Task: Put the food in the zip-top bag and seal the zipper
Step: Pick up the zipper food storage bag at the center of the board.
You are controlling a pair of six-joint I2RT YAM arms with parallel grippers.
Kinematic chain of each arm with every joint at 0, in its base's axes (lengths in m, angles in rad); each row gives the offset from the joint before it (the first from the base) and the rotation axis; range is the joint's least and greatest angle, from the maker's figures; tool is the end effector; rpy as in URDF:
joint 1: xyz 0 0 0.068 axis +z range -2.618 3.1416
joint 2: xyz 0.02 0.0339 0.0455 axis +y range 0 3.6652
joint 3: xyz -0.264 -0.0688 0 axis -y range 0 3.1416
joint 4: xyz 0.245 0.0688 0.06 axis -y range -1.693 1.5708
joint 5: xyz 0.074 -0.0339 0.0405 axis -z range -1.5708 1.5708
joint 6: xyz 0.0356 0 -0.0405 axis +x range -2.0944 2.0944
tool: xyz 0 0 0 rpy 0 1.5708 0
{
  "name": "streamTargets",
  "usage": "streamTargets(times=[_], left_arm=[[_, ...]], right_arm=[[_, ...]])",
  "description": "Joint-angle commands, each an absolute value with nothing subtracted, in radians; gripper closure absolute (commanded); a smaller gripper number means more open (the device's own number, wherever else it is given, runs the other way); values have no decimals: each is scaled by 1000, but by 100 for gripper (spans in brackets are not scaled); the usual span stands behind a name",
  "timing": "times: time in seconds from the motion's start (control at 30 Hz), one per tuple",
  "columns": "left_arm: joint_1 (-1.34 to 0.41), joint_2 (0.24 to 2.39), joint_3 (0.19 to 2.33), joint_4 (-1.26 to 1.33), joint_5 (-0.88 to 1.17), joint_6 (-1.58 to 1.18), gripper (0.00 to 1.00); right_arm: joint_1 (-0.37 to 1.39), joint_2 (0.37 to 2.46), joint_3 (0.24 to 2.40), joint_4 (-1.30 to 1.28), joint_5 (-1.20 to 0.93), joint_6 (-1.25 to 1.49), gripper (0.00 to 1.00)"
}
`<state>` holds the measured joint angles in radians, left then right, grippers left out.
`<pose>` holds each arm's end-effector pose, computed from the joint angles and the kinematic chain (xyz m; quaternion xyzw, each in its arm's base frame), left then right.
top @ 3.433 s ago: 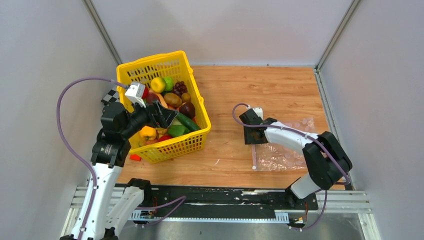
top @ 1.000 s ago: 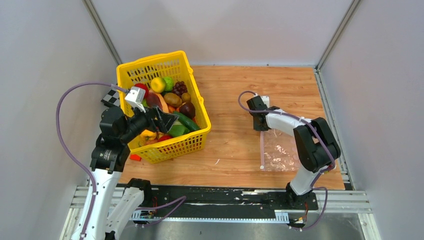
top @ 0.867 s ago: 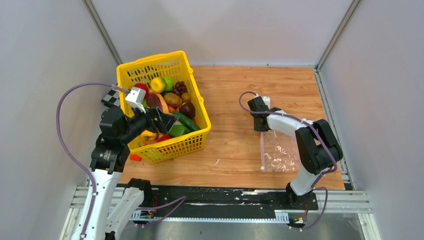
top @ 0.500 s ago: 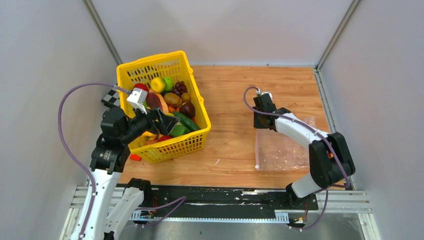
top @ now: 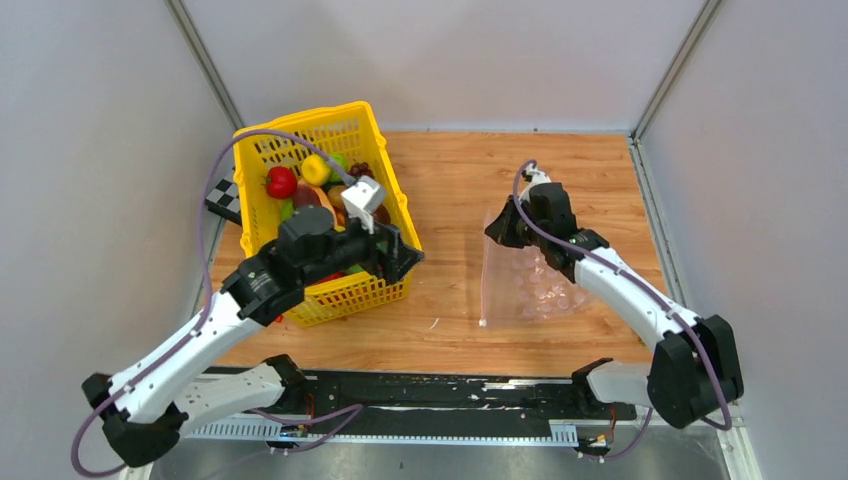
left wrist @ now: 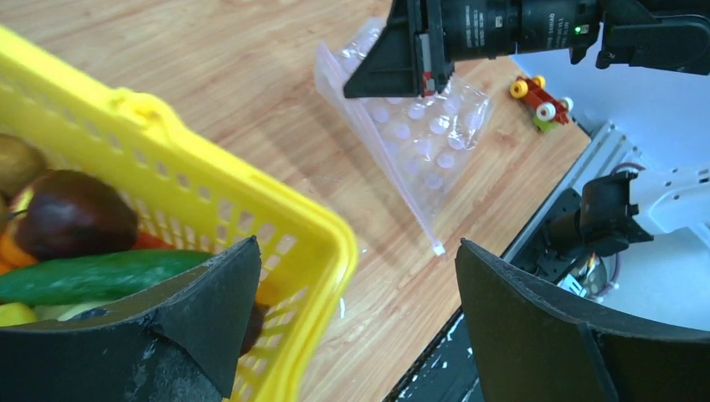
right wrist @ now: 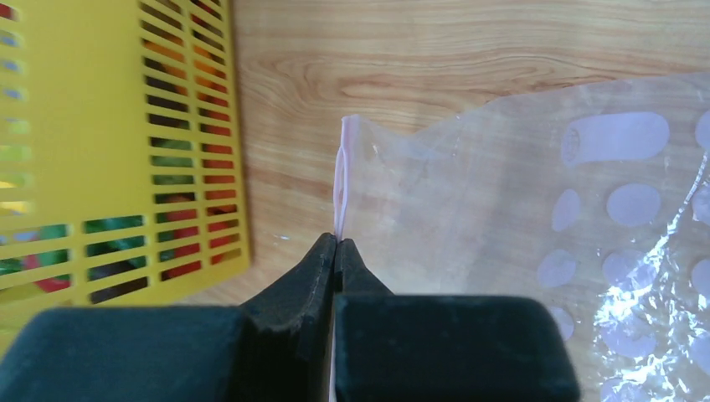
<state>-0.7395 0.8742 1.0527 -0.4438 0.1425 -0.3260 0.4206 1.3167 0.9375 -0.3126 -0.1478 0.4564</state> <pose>0.1344 -0.1294 0.3899 0.2050 0.7667 -0.3564 0.4931 0.2603 0.1222 0.2644 -0.0153 0.9029 0.2407 0.3558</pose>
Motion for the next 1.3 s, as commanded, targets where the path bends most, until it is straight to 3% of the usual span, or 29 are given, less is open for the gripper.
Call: streamTargets(times=[0.0,0.13,0.33,0.5,0.7,1.27], left_arm=[[-938,970,1110,-358,-84,-305,8],[-1088,1084,1104,-314,-194,-307,12],[-1174,1174,1072,-257,-278,-374,17],[-1228,1252,1088,-249,-335,-361,25],[-1276,1362,1084,-179,-341,-358,26],[-1285,1478,1028,-60,-361,-391,27]], right_arm=[[413,1192,819,25,-173,675,100],[413,1193,873,-99,-168,652,100],[413,1092,814,-147,-151,623,100],[413,916,660,-106,-162,658,100],[413,821,522,-69,-181,691,100],[413,799,497,-60,-250,683,100]])
